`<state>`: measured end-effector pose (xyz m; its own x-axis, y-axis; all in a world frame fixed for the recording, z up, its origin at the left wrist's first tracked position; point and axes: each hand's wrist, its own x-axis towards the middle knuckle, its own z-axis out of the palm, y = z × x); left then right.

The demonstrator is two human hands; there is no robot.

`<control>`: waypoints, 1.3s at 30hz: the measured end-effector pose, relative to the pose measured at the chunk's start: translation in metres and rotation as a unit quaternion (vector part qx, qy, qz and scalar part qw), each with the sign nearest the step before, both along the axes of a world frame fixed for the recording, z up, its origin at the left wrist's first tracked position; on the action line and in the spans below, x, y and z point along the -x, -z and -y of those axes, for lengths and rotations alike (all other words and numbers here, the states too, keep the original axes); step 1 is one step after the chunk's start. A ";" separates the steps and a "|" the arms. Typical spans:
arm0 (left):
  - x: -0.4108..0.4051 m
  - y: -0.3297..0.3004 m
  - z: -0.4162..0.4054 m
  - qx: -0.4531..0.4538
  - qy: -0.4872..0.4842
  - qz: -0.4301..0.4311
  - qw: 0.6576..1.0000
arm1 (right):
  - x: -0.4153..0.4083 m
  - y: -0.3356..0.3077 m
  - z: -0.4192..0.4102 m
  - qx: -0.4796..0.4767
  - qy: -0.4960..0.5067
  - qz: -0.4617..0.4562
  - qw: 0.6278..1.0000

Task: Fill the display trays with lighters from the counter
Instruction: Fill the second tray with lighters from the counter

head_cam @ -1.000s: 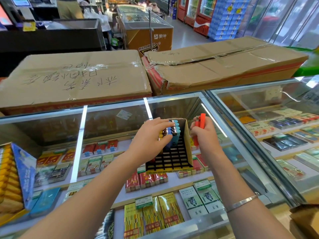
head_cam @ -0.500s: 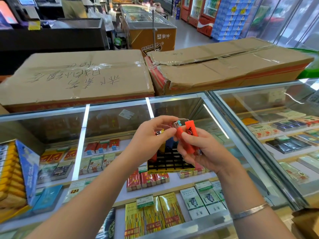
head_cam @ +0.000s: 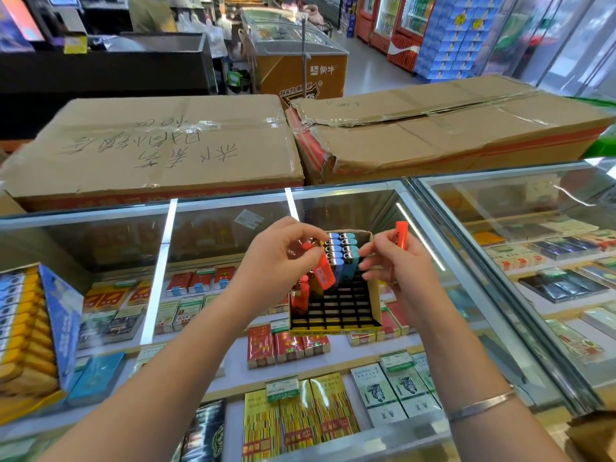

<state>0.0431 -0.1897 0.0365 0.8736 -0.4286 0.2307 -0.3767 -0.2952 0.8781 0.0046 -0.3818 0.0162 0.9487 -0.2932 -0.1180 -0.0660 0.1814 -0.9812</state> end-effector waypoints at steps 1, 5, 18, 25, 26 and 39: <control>-0.001 0.000 -0.001 -0.015 0.000 0.009 1.000 | -0.002 0.002 0.002 0.018 0.036 -0.003 0.999; 0.001 0.004 -0.005 -0.033 -0.001 -0.018 0.999 | -0.009 0.013 0.004 0.135 0.099 -0.037 0.985; 0.003 -0.006 -0.028 -0.072 0.069 -0.091 0.991 | -0.017 0.043 -0.010 0.259 0.074 -0.078 0.960; 0.010 -0.009 -0.033 -0.113 0.093 -0.010 0.989 | -0.019 0.043 -0.011 0.271 0.077 -0.084 0.956; 0.010 -0.008 -0.033 -0.131 0.100 0.009 0.986 | -0.019 0.043 -0.011 0.272 0.077 -0.086 0.955; 0.022 0.011 -0.032 -0.238 0.080 0.161 0.955 | -0.020 0.042 -0.012 0.282 0.077 -0.095 0.951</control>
